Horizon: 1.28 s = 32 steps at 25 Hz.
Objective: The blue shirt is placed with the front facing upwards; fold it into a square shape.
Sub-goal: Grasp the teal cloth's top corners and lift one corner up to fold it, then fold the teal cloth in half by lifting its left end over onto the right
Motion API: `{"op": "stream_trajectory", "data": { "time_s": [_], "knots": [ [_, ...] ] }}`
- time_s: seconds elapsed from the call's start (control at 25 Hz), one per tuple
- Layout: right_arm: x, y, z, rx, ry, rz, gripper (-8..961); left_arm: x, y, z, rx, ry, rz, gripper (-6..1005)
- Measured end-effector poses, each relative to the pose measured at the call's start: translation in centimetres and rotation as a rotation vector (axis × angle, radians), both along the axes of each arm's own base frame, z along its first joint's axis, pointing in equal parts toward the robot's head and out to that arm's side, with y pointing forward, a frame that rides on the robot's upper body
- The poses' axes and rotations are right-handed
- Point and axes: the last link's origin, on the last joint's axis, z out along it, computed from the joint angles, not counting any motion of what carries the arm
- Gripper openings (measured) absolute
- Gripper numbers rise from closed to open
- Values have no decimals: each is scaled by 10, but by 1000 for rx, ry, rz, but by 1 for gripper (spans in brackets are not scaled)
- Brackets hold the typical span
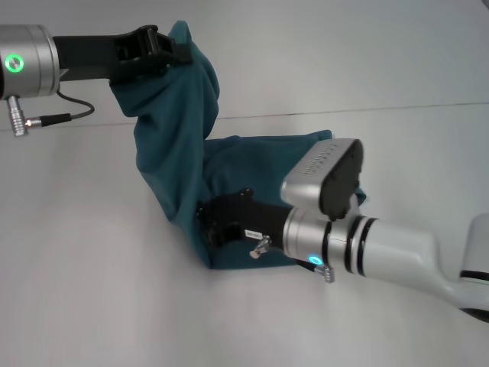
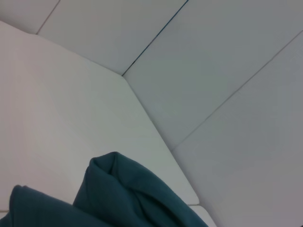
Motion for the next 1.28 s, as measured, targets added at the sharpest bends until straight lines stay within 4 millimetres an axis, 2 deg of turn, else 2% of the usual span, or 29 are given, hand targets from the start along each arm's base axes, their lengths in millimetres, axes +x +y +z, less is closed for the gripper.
{"op": "stream_trajectory", "data": {
  "time_s": [0.28, 0.56, 0.76, 0.96, 1.12, 1.28],
  "knots": [
    [26, -5, 23, 27, 92, -52, 11, -7, 5, 4, 21, 6, 28, 29],
    [75, -17, 69, 58, 203, -150, 12, -8, 12, 3, 66, -2, 57, 30],
    [113, -30, 102, 122, 229, -248, 11, -9, 16, -8, 48, -4, 72, 31],
    [144, -42, 127, 181, 219, -336, 11, -7, 16, -26, 20, 30, 69, 32],
    [158, -50, 137, 215, 219, -379, 12, 2, 13, -39, -6, 49, 29, 33],
    [162, -53, 139, 224, 218, -394, 12, 17, 11, -53, -20, 44, -5, 33]
  ]
}}
